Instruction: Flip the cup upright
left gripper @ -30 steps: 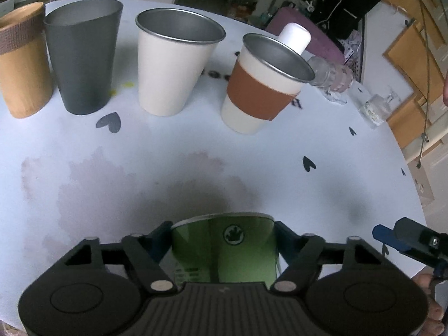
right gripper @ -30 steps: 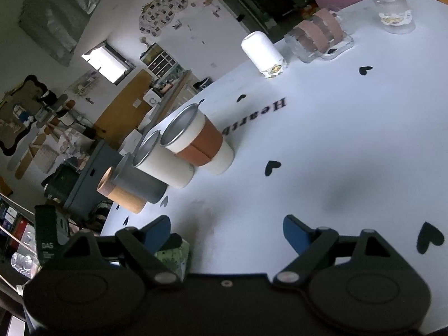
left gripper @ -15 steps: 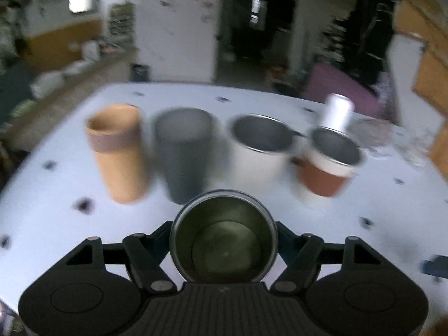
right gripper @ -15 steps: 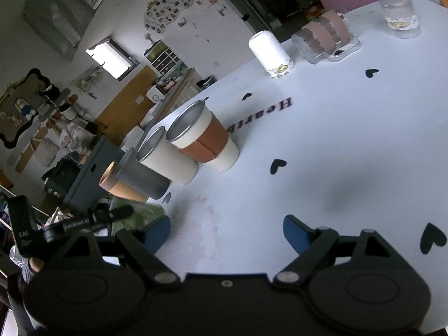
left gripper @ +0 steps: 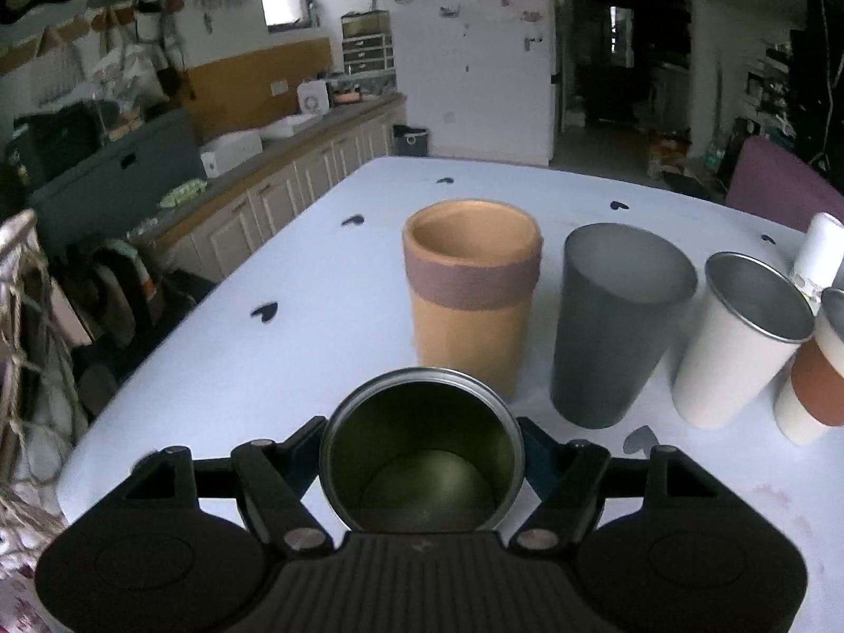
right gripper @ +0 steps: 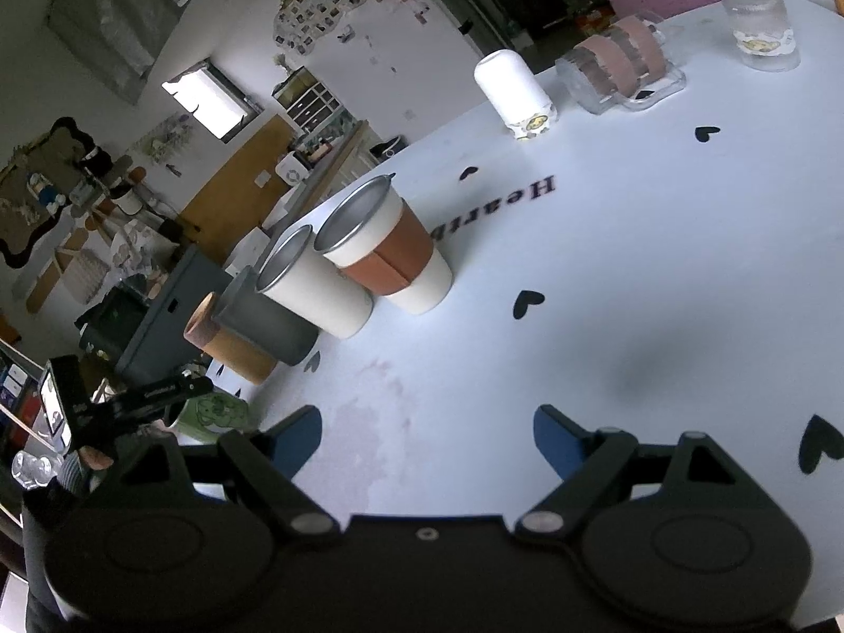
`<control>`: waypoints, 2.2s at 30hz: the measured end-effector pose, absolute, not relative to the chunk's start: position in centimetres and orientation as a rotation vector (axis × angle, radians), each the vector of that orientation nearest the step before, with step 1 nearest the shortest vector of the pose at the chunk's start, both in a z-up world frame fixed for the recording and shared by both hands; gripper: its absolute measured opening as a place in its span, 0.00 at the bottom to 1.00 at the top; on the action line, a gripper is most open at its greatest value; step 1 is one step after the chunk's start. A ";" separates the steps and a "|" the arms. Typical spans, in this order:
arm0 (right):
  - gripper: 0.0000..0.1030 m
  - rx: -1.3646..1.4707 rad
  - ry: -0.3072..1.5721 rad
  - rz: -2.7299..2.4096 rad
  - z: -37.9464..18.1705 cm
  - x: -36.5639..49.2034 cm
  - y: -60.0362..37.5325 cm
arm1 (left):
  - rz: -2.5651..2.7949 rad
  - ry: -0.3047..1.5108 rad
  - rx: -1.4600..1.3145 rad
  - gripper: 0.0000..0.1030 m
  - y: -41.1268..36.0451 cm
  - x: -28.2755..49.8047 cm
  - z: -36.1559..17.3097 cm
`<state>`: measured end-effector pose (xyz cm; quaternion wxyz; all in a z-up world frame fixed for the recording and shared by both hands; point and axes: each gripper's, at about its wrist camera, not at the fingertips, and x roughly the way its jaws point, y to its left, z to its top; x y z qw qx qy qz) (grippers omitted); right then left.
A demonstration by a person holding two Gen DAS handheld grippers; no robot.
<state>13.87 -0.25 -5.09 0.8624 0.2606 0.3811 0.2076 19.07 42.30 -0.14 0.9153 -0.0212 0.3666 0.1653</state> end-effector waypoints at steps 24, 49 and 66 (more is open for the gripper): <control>0.94 0.211 0.543 0.542 -1.4 10.3 4.6 | 0.329 0.512 -0.039 1.00 38.7 7.3 1.8; 1.00 -0.011 0.465 0.520 -0.9 8.1 8.7 | 0.228 0.431 -0.023 1.00 32.6 1.0 0.7; 1.00 -0.017 0.465 0.506 -0.7 8.1 8.6 | 0.221 0.426 -0.011 1.00 32.2 0.7 0.7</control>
